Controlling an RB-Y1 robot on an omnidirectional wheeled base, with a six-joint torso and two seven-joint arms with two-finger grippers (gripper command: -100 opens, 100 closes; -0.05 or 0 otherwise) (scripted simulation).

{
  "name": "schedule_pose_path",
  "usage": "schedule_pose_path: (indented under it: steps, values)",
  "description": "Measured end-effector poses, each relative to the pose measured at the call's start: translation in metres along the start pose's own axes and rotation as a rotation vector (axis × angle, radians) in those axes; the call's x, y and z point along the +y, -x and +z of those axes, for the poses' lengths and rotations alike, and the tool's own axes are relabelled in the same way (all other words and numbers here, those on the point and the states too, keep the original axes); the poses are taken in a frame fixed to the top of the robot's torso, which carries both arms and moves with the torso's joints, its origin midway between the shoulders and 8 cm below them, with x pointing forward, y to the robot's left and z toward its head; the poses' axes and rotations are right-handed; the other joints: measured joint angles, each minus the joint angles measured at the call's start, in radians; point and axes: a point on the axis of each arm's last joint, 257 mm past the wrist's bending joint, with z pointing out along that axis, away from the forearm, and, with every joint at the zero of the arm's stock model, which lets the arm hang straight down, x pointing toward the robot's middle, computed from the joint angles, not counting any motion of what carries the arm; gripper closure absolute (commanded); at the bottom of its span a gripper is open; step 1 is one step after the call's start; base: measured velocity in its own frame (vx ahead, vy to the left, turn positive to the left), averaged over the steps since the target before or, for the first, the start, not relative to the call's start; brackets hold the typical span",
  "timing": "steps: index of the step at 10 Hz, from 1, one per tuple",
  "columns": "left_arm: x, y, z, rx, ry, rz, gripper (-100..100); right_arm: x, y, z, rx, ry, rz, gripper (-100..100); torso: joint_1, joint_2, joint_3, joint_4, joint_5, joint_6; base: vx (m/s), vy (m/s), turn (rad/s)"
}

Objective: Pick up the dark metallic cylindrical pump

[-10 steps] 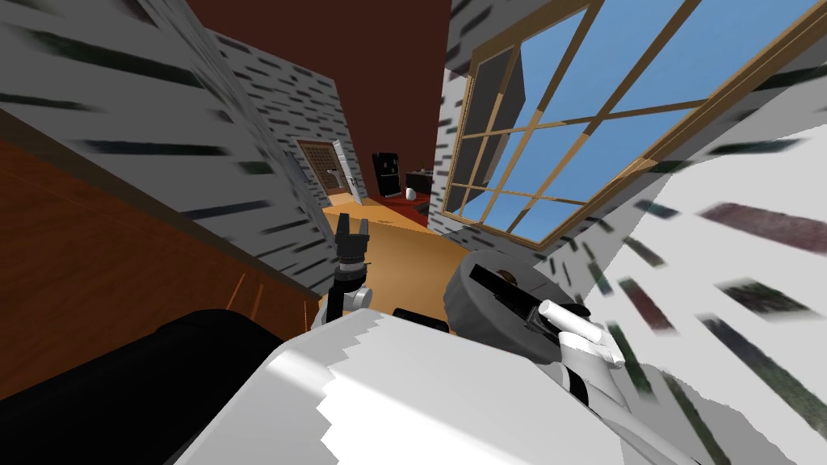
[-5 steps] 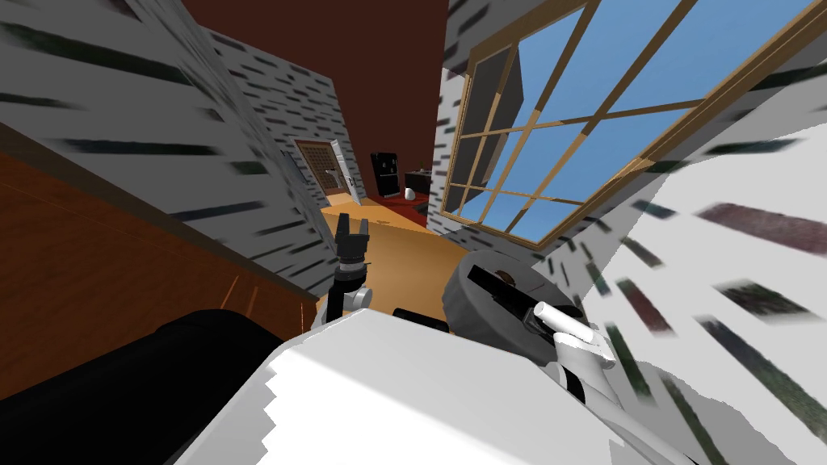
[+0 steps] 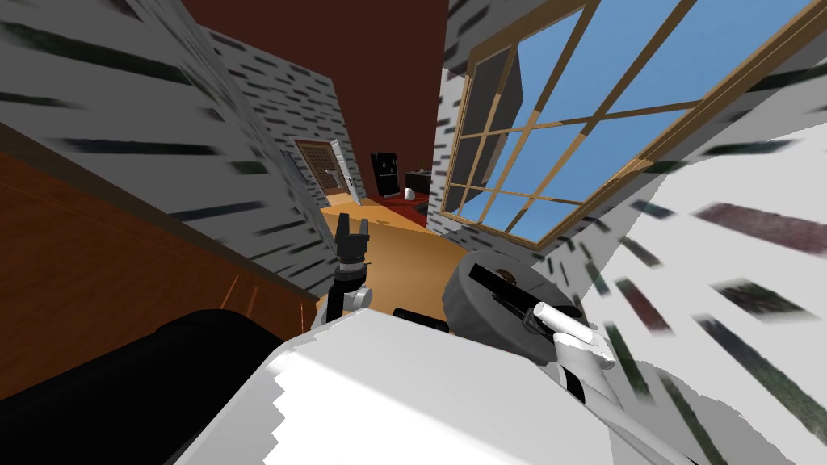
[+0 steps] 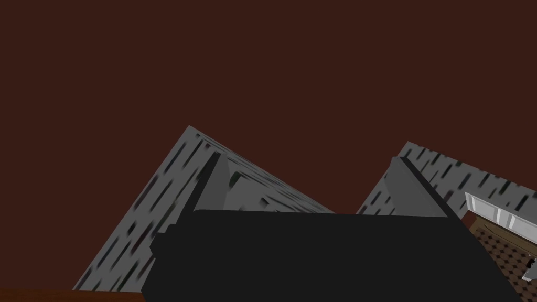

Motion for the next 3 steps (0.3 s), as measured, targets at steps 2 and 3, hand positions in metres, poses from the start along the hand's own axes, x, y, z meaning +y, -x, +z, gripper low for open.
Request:
schedule_pose_path:
  steps: [2, 3]
  values:
    - [0.0, 0.0, 0.0, 0.0, 0.0, 0.0, 0, 0.0111, 0.0026, -0.0079, -0.002, 0.007, 0.005, 100, 0.003, 0.003, 0.002, 0.001, 0.001, 0.0, -0.037, 0.031, 0.017]
    - [0.0, 0.0, 0.0, 0.0, 0.0, 0.0, 0, 0.0115, 0.0027, -0.0084, -0.002, 0.006, 0.005, 0, 0.002, 0.002, 0.001, 0.001, 0.001, 0.0, 0.0, 0.0, 0.0]
